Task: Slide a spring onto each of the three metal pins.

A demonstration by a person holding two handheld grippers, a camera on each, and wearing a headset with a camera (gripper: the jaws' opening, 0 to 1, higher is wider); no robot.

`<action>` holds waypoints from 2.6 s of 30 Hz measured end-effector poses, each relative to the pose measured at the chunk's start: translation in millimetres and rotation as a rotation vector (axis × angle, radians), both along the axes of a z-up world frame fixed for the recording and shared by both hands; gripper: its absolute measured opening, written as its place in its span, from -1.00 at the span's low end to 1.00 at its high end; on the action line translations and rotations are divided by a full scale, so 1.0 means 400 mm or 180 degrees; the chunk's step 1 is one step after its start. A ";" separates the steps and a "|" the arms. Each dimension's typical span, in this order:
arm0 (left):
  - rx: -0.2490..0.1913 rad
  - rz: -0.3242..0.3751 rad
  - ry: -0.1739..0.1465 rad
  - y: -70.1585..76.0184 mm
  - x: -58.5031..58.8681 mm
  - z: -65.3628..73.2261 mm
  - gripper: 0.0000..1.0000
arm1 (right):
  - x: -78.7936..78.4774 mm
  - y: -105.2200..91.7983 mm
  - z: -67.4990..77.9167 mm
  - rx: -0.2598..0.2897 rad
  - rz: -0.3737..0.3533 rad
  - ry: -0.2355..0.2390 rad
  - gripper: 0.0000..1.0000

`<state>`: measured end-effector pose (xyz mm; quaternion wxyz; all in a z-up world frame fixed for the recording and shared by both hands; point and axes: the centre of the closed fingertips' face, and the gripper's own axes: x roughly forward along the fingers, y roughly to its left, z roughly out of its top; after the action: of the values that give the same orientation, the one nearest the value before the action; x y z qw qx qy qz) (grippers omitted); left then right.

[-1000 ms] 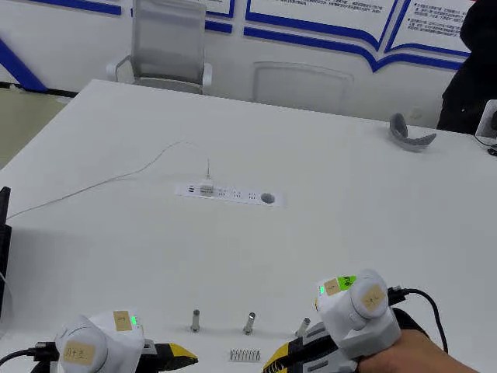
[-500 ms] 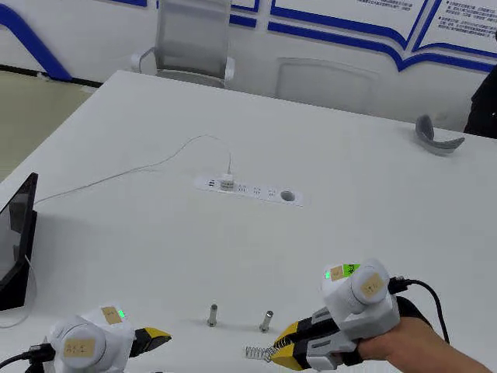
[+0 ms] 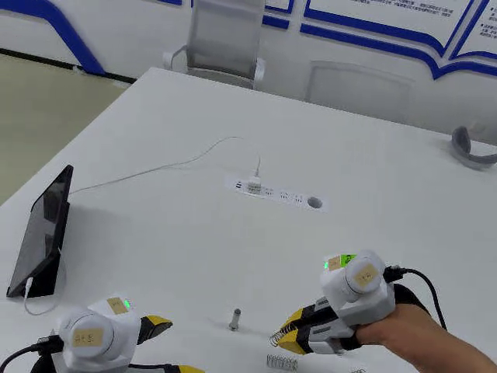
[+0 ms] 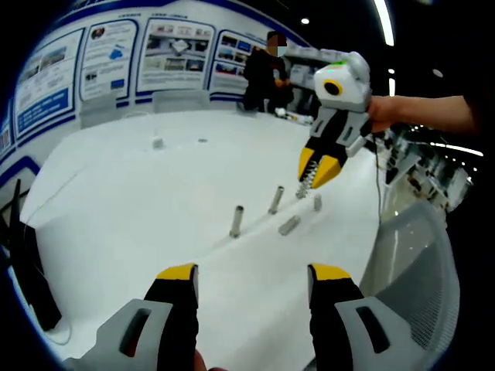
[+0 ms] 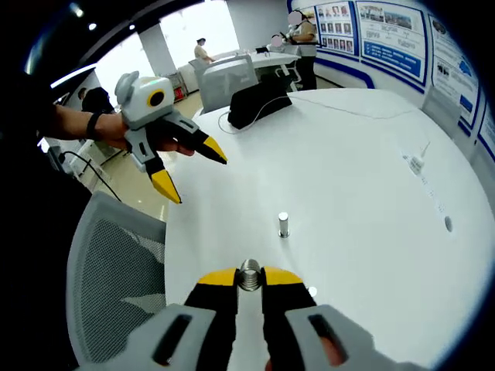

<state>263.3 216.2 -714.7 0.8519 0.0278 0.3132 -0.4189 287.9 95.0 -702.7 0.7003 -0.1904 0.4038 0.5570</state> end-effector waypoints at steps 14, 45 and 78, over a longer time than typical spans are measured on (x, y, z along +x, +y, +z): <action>-0.0046 0.0138 0.0014 0.034 -0.005 0.006 0.23 | 0.078 0.061 -0.031 -0.0168 0.0250 -0.0122 -0.75; -0.0051 0.0278 0.0098 0.084 -0.028 0.002 0.22 | 0.124 0.113 -0.084 -0.0320 0.0570 -0.0162 -0.74; -0.0050 0.0337 0.0100 0.093 -0.023 0.001 0.20 | 0.113 0.150 -0.145 -0.0568 0.0952 -0.0277 -0.74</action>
<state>254.2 253.4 -714.2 0.8680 -0.0021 0.3243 -0.3761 333.2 155.1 -760.8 0.6068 -0.3337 0.3882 0.6081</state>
